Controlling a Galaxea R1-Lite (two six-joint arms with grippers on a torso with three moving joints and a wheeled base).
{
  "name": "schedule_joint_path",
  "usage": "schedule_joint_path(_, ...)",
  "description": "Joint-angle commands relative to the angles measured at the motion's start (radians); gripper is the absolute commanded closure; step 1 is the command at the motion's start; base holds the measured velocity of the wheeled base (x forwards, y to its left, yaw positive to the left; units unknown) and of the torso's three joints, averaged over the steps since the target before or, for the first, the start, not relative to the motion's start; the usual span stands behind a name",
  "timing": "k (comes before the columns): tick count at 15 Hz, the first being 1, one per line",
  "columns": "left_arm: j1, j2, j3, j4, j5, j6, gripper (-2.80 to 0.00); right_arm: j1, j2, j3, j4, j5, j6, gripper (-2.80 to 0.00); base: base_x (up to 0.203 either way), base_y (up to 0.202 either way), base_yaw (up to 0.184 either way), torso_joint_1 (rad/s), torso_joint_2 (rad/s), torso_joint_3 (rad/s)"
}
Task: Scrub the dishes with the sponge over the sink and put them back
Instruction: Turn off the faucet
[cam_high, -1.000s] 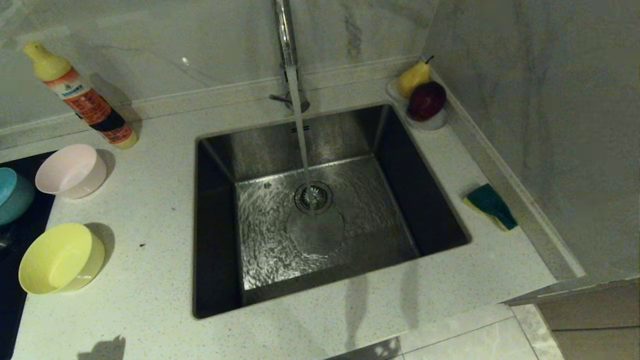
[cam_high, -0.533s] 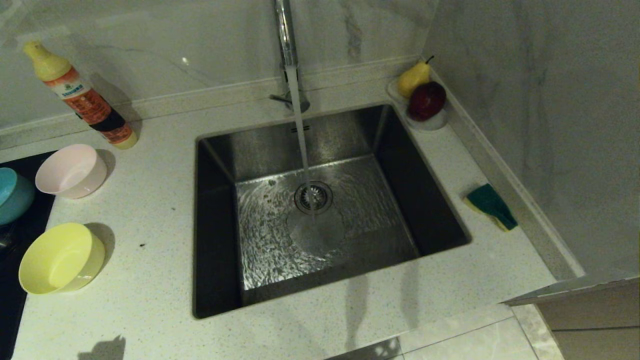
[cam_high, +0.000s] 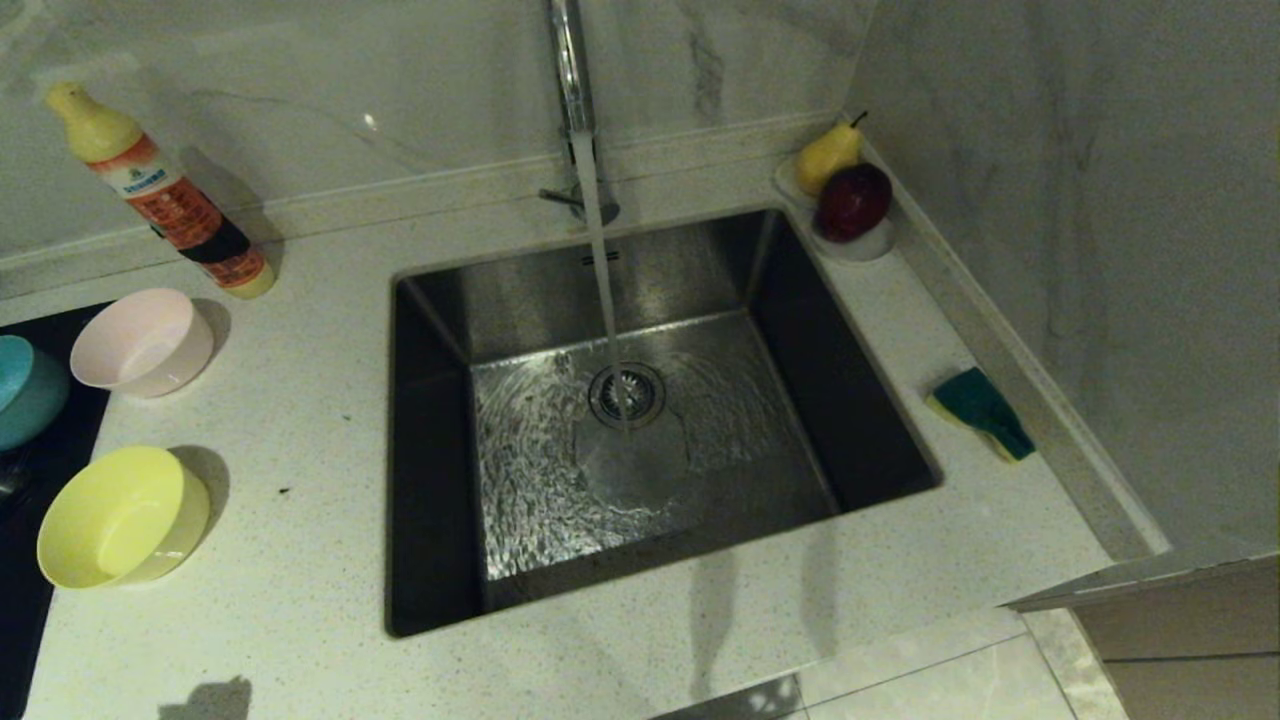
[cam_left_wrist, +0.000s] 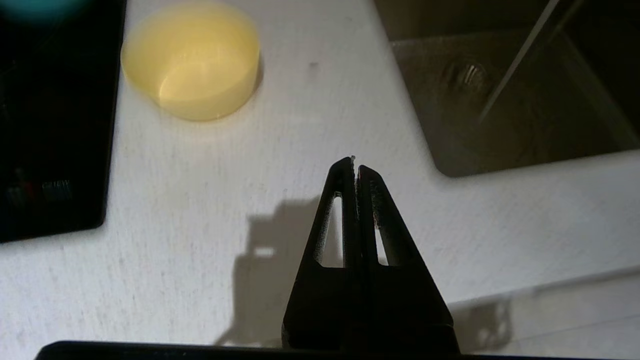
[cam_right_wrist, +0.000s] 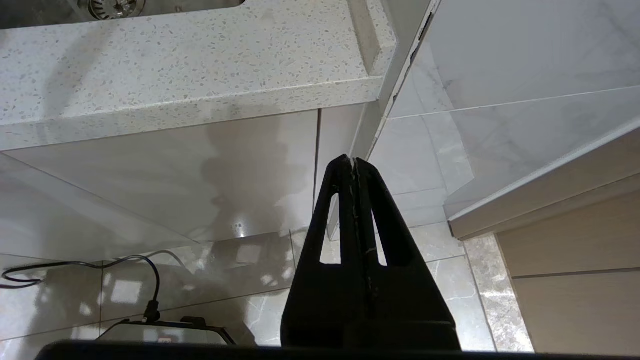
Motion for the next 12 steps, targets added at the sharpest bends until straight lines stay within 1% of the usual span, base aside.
schedule_joint_path(1, -0.001, 0.057, -0.184, 0.053, -0.006, -0.017, 0.0, 0.002, 0.001, 0.0, 0.0, 0.001, 0.0, 0.0, 0.0, 0.0, 0.0, 0.0, 0.0, 0.0)
schedule_joint_path(3, -0.001, 0.202, -0.396, 0.117, -0.015, -0.038, 0.0, 0.002, 0.001, 0.0, 0.0, 0.001, 0.0, 0.0, 0.0, 0.0, 0.0, 0.0, 0.0, 0.0)
schedule_joint_path(5, -0.001, 0.412, -0.576, 0.149, -0.031, -0.057, 0.0, 0.001, 0.001, 0.0, 0.0, 0.001, -0.002, 0.0, 0.0, 0.0, 0.0, 0.0, 0.0, 0.0)
schedule_joint_path(7, -0.001, 0.626, -0.722, 0.167, -0.041, -0.085, 0.0, 0.002, 0.001, 0.0, 0.0, 0.001, 0.0, 0.0, 0.0, 0.0, 0.0, 0.0, 0.0, 0.0)
schedule_joint_path(9, -0.002, 0.847, -0.874, 0.189, -0.062, -0.135, 0.0, 0.0, 0.001, 0.0, 0.0, 0.001, 0.0, 0.0, 0.0, 0.0, 0.0, 0.0, 0.0, 0.0)
schedule_joint_path(10, -0.002, 0.955, -0.962, 0.205, -0.091, -0.174, 0.0, 0.002, 0.001, 0.0, 0.0, 0.001, 0.0, 0.0, 0.0, 0.0, 0.0, 0.0, 0.0, 0.0)
schedule_joint_path(12, -0.002, 1.135, -1.113, 0.249, -0.174, -0.254, 0.0, 0.002, 0.001, 0.0, 0.0, 0.001, 0.0, 0.0, 0.0, 0.0, 0.0, 0.0, 0.0, 0.0)
